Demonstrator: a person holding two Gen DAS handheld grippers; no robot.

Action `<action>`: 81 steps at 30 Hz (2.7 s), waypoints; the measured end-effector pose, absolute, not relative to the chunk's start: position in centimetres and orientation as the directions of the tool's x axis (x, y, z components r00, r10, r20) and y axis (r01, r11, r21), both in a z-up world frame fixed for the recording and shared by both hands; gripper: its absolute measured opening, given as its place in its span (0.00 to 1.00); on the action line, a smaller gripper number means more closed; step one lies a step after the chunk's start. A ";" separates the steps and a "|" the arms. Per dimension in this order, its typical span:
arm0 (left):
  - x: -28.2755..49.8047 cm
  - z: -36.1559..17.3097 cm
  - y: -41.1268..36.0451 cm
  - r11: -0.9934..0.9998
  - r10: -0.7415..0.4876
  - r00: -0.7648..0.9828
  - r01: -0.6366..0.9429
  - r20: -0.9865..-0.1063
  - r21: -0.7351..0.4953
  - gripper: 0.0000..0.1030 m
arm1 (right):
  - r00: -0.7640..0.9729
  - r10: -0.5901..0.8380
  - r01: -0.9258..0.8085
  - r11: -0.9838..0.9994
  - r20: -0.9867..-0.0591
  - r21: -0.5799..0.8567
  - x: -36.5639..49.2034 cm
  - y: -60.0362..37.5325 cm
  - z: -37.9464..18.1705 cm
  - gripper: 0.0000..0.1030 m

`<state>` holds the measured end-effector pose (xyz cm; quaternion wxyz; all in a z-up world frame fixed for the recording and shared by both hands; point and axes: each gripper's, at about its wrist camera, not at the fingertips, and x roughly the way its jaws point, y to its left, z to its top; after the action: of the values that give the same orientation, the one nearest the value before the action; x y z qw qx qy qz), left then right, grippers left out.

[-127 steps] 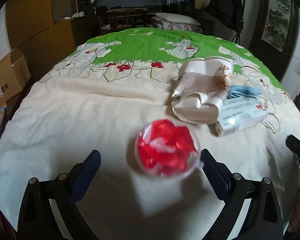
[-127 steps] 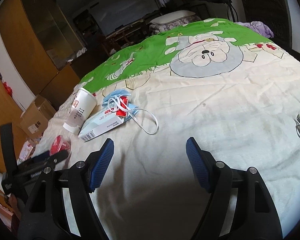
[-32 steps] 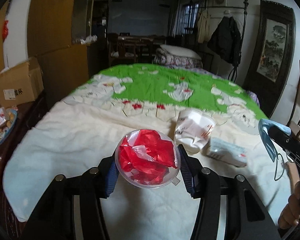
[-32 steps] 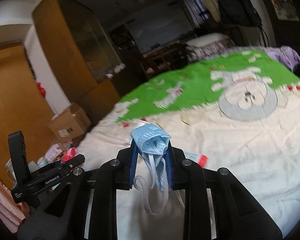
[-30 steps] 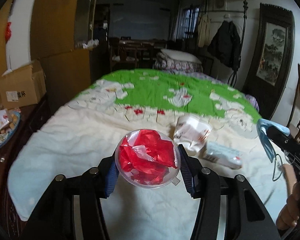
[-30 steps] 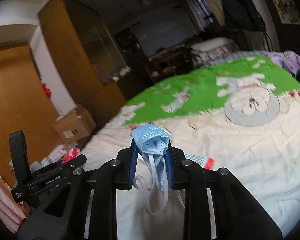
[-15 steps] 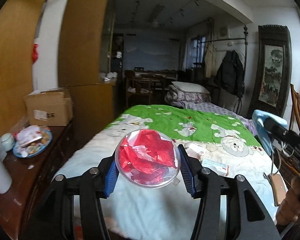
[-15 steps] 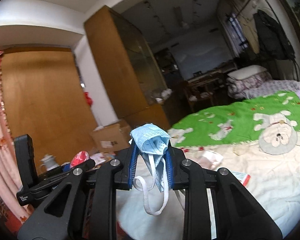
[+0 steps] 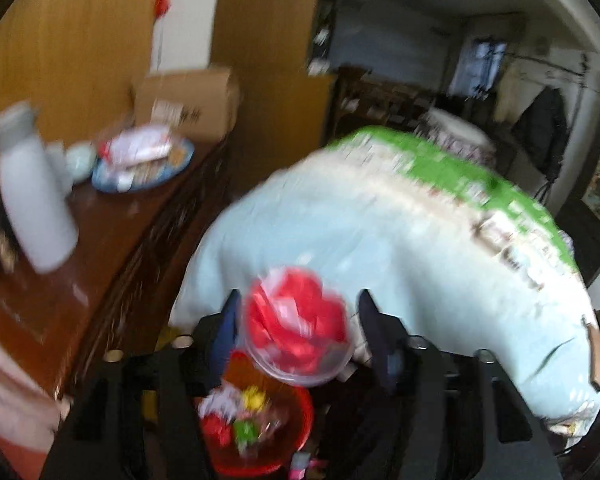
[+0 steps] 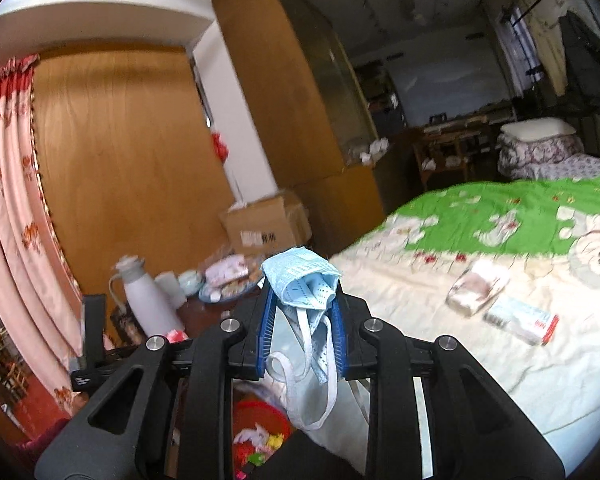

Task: Collect trash
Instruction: 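Carry the cup and mask to the wastebasket, opening the left tool over it, then open the right tool to drop the blue mask into the wastebasket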

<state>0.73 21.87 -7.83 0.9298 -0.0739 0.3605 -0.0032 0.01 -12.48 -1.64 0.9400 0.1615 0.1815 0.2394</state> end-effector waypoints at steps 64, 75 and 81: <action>-0.7 -16.2 33.4 0.922 0.310 0.580 -0.377 -0.753 0.089 0.94 | 0.330 0.586 -0.659 0.704 -0.740 0.264 6.6 14.4 -13.0 0.52; -2.4 -10.2 27.0 0.930 0.366 0.689 -0.301 -0.625 0.213 0.94 | 0.482 0.622 -0.631 0.735 -0.618 0.247 3.3 8.2 -8.3 0.56; -4.0 -6.6 22.5 0.933 0.356 0.758 -0.253 -0.547 0.257 0.94 | 0.598 0.617 -0.589 0.771 -0.511 0.243 0.7 2.8 -5.2 0.59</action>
<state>-4.03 22.46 -6.63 0.9336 0.0841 0.3076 0.1632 0.65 2.85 -5.24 0.8935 0.0244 0.2953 0.3374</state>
